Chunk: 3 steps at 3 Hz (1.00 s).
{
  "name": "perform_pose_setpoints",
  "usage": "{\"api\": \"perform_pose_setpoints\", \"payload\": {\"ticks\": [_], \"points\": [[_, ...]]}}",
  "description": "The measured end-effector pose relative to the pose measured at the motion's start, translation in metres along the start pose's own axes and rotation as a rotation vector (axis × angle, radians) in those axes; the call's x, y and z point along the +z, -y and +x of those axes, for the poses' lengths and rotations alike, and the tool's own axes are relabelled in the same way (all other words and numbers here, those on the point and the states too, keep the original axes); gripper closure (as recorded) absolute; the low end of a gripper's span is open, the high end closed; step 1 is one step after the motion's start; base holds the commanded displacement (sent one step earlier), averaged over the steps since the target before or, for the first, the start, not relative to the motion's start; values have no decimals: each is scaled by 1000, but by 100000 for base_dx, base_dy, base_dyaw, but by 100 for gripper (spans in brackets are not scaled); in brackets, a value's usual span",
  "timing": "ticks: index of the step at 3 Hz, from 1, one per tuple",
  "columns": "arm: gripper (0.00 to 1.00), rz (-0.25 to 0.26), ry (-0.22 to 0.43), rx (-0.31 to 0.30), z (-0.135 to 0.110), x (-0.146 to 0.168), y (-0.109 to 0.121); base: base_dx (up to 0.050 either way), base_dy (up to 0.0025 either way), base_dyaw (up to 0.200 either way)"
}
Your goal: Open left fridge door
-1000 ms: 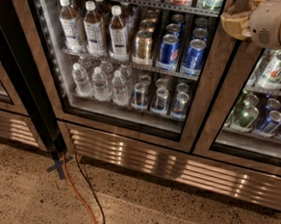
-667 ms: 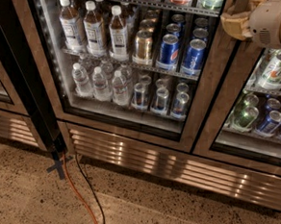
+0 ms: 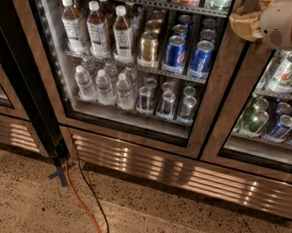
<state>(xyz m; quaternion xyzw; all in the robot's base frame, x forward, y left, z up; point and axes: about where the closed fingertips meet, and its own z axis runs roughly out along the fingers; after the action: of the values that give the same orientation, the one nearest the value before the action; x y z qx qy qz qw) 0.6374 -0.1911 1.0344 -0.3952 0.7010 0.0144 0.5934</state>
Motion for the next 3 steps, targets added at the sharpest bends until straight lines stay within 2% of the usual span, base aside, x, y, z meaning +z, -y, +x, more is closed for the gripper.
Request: {"api": "perform_pose_setpoints", "payload": {"ticks": [3], "points": [[100,-17,27,0,-1,-7,12,0,0,0]]}}
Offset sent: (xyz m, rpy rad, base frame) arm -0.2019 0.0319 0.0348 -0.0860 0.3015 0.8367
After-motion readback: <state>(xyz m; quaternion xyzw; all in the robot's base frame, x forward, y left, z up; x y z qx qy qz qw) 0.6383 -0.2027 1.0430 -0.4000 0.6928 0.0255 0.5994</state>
